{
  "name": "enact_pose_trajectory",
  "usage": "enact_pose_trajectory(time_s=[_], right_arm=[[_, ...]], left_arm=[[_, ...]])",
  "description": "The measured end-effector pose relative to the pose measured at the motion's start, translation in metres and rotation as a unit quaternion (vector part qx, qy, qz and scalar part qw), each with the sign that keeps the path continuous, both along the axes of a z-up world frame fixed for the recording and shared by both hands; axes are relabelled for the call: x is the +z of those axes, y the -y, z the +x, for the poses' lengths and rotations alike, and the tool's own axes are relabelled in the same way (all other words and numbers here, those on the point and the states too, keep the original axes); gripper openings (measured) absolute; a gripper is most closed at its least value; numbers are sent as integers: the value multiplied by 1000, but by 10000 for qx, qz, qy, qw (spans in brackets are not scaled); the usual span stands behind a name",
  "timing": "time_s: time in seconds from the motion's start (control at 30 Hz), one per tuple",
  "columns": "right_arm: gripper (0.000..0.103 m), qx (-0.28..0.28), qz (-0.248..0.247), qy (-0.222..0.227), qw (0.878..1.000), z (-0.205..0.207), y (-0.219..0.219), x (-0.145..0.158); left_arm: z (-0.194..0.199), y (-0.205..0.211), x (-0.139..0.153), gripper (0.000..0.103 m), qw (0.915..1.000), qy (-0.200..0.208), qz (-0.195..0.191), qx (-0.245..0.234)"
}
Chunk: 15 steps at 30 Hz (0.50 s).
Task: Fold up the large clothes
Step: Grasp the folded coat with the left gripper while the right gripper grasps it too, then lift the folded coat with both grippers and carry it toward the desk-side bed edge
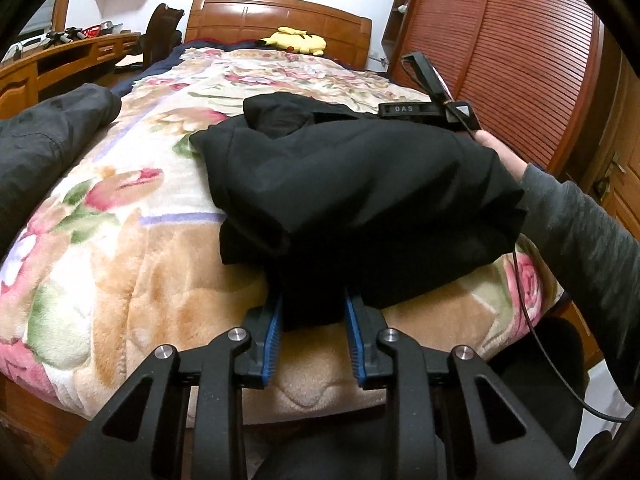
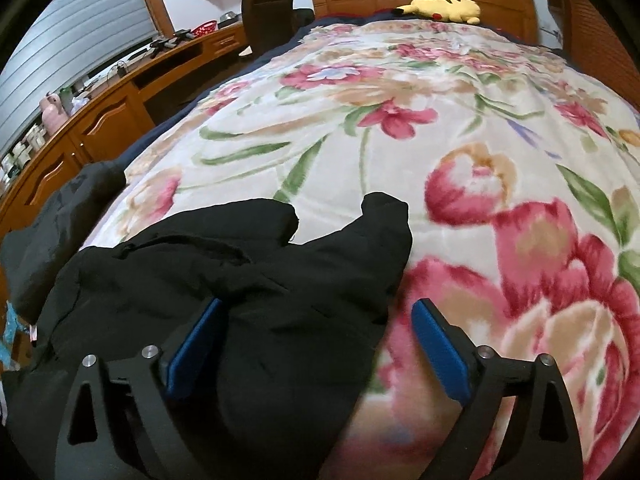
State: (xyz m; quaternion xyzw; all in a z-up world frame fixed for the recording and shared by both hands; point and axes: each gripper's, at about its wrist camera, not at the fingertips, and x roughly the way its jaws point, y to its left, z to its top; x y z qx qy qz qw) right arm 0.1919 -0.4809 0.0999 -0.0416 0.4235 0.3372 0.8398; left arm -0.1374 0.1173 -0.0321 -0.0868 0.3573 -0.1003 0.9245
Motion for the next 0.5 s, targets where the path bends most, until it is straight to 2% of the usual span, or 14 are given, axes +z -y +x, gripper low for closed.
enact_pose_trajectory(time_s=[0.1, 0.17, 0.23, 0.3, 0.37, 0.4, 0.5], right_arm=[[93, 161, 258, -423, 9986, 7, 1, -8], [81, 339, 466, -615, 9964, 6, 1, -11], [69, 457, 503, -544, 9962, 2, 2, -8], [45, 429, 581, -482, 9962, -1, 6, -3], [30, 286, 615, -333, 9971, -6, 12, 8], [24, 252, 579, -198, 9978, -12, 12, 12], [19, 265, 423, 341, 9982, -34, 5, 32]], left_arm=[[3, 1, 2, 15, 10000, 22, -44, -66], [2, 0, 4, 10, 9999, 86, -77, -98], [-1, -3, 10, 9, 9997, 205, -128, -91], [-3, -6, 16, 7, 9993, 337, -128, -82], [-3, -10, 21, 7, 9990, 441, -61, -63], [-3, -13, 23, 6, 9988, 493, -25, -44], [-3, -26, 28, 5, 9977, 673, 28, 67]])
